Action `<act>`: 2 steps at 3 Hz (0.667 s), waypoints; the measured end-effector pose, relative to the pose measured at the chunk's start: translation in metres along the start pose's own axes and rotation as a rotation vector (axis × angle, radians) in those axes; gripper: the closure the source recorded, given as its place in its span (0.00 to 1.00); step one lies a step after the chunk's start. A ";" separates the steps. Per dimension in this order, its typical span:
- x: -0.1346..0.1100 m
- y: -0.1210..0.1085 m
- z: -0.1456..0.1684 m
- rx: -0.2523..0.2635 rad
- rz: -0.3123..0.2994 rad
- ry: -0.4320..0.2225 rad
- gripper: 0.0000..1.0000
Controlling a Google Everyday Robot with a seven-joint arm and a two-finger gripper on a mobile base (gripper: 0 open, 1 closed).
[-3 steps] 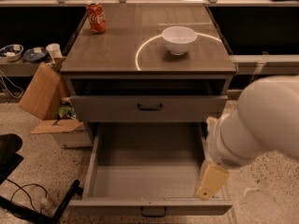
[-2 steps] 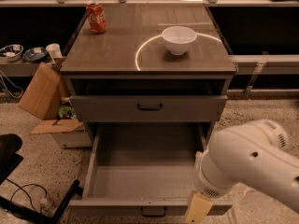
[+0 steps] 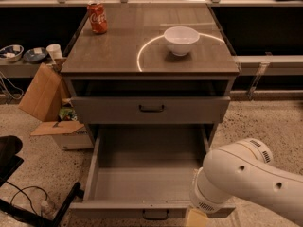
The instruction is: Close middle drawer
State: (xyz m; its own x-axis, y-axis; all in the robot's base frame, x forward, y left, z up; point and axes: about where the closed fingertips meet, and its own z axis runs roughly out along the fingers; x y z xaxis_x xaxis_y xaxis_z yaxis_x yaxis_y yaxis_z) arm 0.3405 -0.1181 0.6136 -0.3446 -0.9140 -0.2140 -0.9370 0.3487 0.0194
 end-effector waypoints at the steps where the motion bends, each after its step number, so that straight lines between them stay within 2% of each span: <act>1: 0.009 0.014 0.031 -0.037 0.009 0.022 0.00; 2: 0.027 0.031 0.072 -0.070 0.016 0.056 0.00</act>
Offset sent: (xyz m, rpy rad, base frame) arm -0.0648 -0.0054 -0.1445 -0.0601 0.1398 0.0006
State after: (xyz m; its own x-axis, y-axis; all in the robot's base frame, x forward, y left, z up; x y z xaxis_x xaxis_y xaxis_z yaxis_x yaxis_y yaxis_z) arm 0.3059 -0.1171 0.5379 -0.3600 -0.9194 -0.1586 -0.9325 0.3494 0.0912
